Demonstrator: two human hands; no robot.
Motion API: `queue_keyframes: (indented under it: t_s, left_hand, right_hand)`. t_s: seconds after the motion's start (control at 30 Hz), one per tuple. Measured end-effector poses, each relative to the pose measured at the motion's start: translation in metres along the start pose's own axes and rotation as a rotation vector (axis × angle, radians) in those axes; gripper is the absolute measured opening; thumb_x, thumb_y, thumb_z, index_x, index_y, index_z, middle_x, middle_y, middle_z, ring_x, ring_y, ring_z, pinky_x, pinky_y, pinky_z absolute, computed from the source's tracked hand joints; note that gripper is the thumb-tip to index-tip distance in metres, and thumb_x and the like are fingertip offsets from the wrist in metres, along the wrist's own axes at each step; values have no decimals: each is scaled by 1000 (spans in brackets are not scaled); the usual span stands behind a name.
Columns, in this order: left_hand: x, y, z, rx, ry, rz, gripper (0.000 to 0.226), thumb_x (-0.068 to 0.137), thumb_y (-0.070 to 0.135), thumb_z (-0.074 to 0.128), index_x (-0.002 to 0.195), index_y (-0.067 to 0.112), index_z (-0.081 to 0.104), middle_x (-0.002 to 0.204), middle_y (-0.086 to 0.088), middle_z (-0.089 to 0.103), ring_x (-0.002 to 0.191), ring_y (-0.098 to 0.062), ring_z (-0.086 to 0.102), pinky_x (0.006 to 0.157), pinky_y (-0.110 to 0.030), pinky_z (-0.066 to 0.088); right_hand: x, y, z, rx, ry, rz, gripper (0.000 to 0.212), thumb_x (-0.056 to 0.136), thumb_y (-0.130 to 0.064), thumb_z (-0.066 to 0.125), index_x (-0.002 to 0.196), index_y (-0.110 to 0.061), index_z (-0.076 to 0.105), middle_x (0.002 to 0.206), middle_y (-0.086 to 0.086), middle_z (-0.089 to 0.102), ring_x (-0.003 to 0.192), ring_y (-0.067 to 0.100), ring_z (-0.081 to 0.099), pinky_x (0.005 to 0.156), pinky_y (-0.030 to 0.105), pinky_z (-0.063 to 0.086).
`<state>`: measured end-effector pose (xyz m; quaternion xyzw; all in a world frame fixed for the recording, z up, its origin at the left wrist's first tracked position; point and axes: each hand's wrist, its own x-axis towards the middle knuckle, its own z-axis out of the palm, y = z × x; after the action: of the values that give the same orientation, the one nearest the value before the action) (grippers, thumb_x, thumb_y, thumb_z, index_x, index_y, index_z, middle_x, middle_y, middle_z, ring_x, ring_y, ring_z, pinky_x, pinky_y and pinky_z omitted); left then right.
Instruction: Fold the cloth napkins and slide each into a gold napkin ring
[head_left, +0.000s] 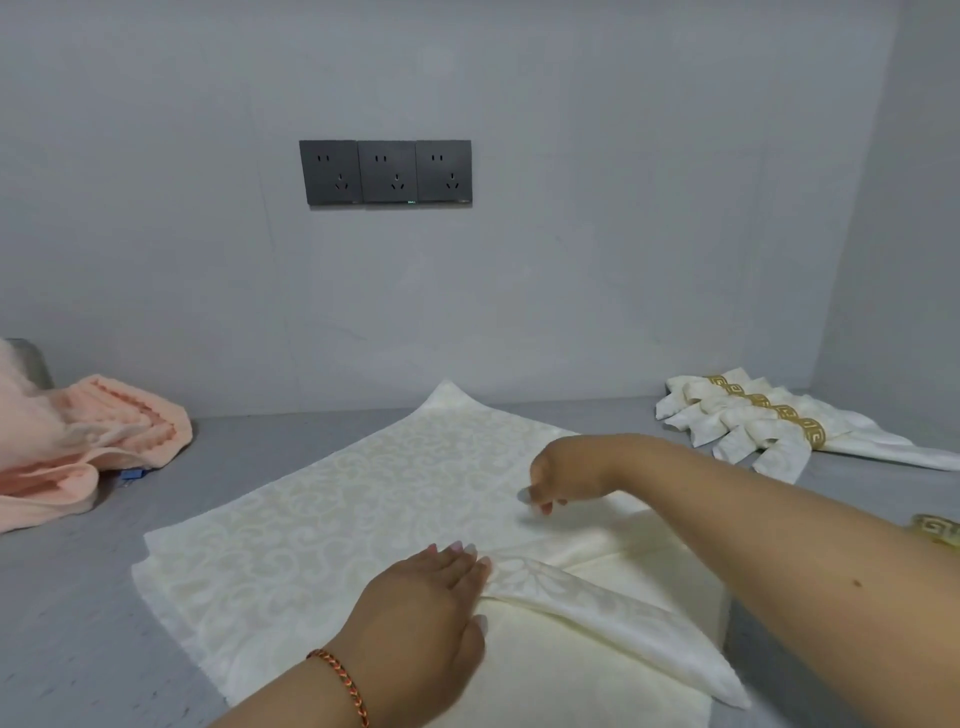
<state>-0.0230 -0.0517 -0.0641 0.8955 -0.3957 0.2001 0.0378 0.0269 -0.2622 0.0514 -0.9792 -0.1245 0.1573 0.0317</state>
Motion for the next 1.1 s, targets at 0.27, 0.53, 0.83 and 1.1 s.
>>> queue_keyframes:
  t_s: [0.27, 0.53, 0.83, 1.1]
  left_hand:
    - [0, -1, -8, -32, -71, 12, 46, 76, 44, 43, 111, 36, 71, 109, 12, 72, 103, 0, 66, 82, -17, 54]
    - [0, 0, -13, -35, -128, 5, 48, 75, 41, 43, 113, 35, 70, 110, 8, 72, 103, -3, 67, 83, -18, 54]
    - [1, 6, -26, -22, -186, -76, 56, 72, 38, 35, 119, 40, 66, 117, 10, 69, 108, -2, 64, 85, -15, 53]
    - [17, 1, -38, -32, -460, -85, 57, 99, 21, 25, 153, 34, 14, 162, -1, 10, 148, -18, 15, 118, -31, 21]
  right_hand:
    - [5, 48, 17, 27, -205, 89, 31, 87, -52, 60, 82, -22, 55, 76, -2, 48, 71, 16, 41, 66, 25, 33]
    - [8, 37, 10, 17, -86, -12, 26, 83, -31, 72, 70, -25, 51, 72, -13, 50, 65, 3, 44, 59, 18, 34]
    - [-1, 9, -5, -111, -213, -35, 33, 87, -1, 48, 93, -21, 74, 85, -13, 60, 76, 10, 56, 65, 16, 45]
    - [-7, 11, -21, 292, -480, 6, 35, 85, 19, 53, 117, 8, 61, 75, 8, 67, 74, 17, 68, 77, 23, 59]
